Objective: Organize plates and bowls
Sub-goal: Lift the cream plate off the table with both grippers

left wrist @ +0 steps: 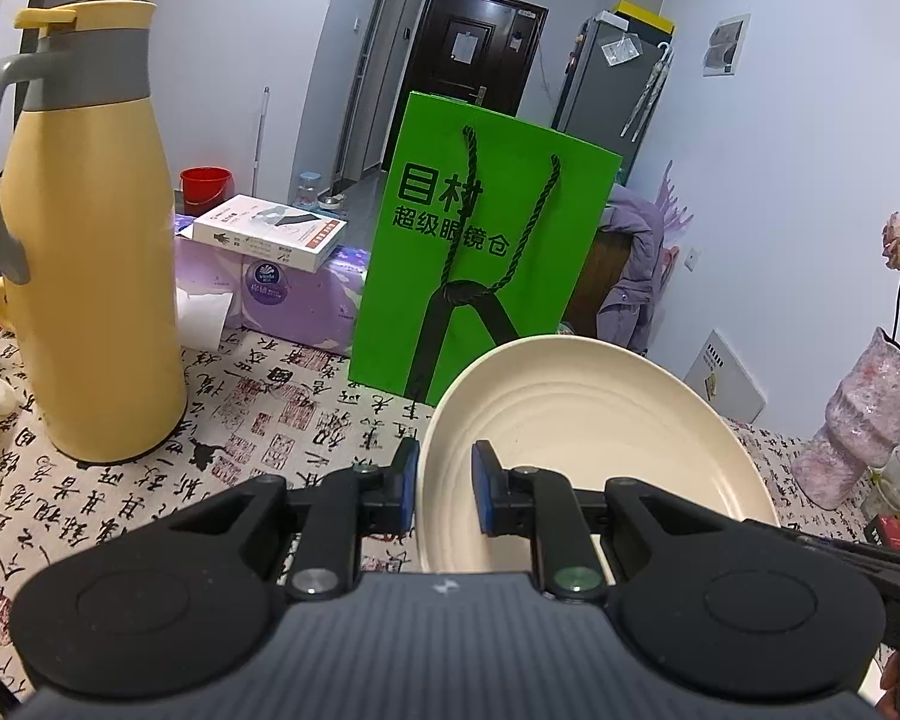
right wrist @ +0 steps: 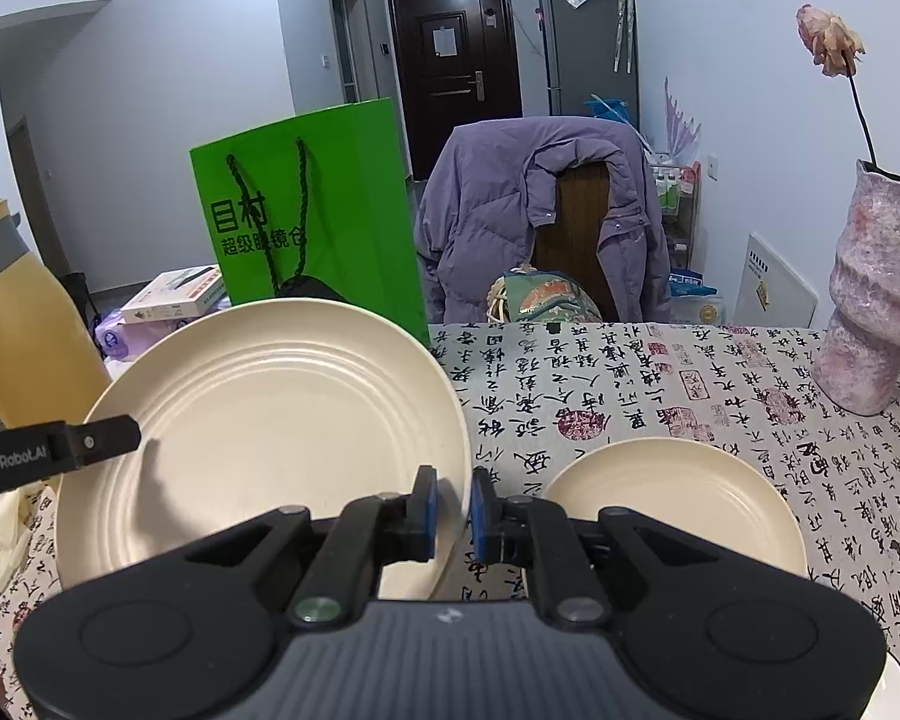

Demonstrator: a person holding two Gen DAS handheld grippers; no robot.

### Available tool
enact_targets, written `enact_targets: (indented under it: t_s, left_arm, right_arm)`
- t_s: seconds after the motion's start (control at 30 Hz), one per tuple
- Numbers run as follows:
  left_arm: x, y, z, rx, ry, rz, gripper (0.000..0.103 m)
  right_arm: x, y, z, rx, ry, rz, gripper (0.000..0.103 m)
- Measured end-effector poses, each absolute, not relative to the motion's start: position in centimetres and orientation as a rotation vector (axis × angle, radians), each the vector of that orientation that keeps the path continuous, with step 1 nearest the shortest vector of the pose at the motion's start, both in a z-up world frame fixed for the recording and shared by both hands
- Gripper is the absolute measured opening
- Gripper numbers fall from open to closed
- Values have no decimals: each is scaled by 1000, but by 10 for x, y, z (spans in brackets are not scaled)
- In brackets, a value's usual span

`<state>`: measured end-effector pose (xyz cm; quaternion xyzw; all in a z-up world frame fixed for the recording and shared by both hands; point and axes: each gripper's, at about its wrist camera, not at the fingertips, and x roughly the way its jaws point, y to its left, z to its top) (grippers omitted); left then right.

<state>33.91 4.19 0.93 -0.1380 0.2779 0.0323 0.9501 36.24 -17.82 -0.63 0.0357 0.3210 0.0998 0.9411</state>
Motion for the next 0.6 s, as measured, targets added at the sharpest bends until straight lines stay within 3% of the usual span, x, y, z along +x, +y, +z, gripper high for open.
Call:
enact_targets:
  t_s: [0.6]
  left_arm:
    - [271,33,43,-238,515,110,18]
  right_arm:
    - [305,-186,12,98,647,272,12]
